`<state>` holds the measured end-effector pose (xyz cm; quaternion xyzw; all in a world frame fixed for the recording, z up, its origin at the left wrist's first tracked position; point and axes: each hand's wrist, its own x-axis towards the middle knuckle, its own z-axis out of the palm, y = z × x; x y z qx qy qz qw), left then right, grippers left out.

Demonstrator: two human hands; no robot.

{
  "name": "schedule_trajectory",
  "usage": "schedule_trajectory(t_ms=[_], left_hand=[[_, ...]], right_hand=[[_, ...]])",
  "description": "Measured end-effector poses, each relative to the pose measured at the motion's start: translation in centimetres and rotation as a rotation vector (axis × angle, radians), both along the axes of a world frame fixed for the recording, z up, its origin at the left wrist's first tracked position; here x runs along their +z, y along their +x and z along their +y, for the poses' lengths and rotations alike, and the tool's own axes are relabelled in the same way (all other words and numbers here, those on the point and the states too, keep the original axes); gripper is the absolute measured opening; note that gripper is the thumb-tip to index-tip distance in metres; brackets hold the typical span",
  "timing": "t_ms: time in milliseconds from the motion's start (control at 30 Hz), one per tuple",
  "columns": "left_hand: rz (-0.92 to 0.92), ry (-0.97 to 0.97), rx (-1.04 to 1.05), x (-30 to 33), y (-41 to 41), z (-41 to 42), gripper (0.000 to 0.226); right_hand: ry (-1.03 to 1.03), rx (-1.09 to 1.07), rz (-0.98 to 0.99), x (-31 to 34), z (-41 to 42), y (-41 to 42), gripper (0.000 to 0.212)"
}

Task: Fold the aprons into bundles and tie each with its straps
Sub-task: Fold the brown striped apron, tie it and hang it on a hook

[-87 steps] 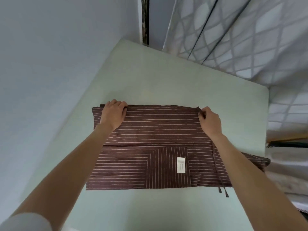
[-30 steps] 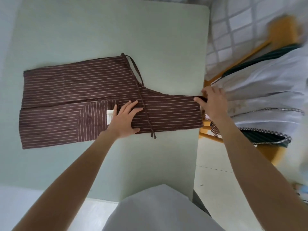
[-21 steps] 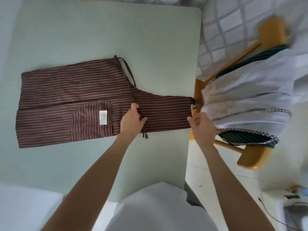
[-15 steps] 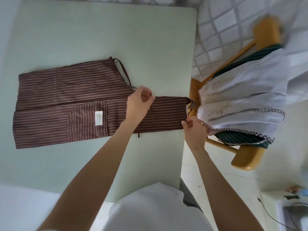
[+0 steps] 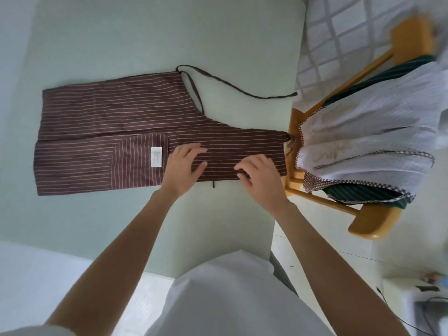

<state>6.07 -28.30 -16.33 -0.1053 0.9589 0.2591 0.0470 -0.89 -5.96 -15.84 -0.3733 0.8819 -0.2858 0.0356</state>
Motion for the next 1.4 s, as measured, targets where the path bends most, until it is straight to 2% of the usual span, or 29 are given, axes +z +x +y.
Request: schedule_trajectory(t_ms=[133, 233, 333, 533, 667, 733, 833, 1033, 1167, 1267, 1400], left_hand=[[-0.086, -0.143, 0.125, -1.6, 8.4, -5.1, 0.056], [-0.155, -0.159, 0.241, -1.9, 12.1, -8.7, 0.066], [-0.206, -0.160, 0.287, -1.7, 14.4, -12.7, 0.070], [-0.191, -0.231, 0.123, -1.4, 16.8, -20.0, 0.059], [-0.121, -0.220, 0.075, -1.1, 17.0, -22.1, 0.043], [-0.048, -0.192, 0.101, -1.0, 17.3, -23.2, 0.030], [0.041, -0.202, 0.089, -0.8, 17.5, -24.6, 0.021], [0.041, -0.261, 0.145, -0.2, 18.8, -26.8, 0.016], [0.053, -0.191, 0.187, -0.3, 20.7, -28.2, 0.013], [0.104, -0.096, 0.184, 0.1, 22.2, -27.5, 0.012], [0.185, -0.084, 0.226, 2.3, 22.7, -26.3, 0.023]], right_hand=[[-0.004, 0.334, 0.019, -0.2, -6.9, 3.1, 0.018], [0.097, 0.429, 0.027, -0.5, -12.0, 5.2, 0.032], [0.257, 0.389, 0.023, -1.2, -16.2, 6.3, 0.043], [0.362, 0.281, 0.141, -2.3, -18.1, 7.1, 0.024], [0.334, 0.194, 0.222, -2.4, -17.9, 7.5, 0.011], [0.350, 0.184, 0.249, -2.5, -17.5, 8.0, 0.017], [0.424, 0.192, 0.224, -2.3, -18.2, 8.9, 0.033], [0.465, 0.146, 0.288, -1.9, -21.0, 9.2, 0.027], [0.389, 0.154, 0.228, -1.2, -20.2, 9.3, 0.031], [0.310, 0.162, 0.150, 0.1, -18.7, 9.4, 0.011], [0.263, 0.128, 0.137, 3.0, -17.8, 8.7, 0.029]])
